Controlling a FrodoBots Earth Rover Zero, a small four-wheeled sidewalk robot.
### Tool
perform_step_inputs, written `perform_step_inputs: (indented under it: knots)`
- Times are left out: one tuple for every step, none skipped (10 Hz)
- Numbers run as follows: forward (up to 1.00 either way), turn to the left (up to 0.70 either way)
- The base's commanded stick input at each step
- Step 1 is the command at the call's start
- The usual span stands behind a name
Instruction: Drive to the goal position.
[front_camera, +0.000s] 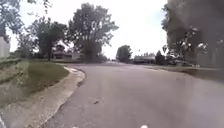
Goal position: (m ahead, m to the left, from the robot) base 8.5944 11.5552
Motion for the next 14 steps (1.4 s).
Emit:
perform_step_inputs:
  knots:
    - [0.85,0.00]
    - [0.85,0.00]
    - [0.85,0.00]
    - [0.85,0.00]
    - [0.85,0.00]
    - [0.85,0.00]
    - [0.85,0.00]
    - [0.85,0.00]
    - [0.85,0.00]
    - [0.85,0.00]
    - [0.85,0.00]
    - [0.85,0.00]
    - [0.85,0.00]
    - [0.85,0.00]
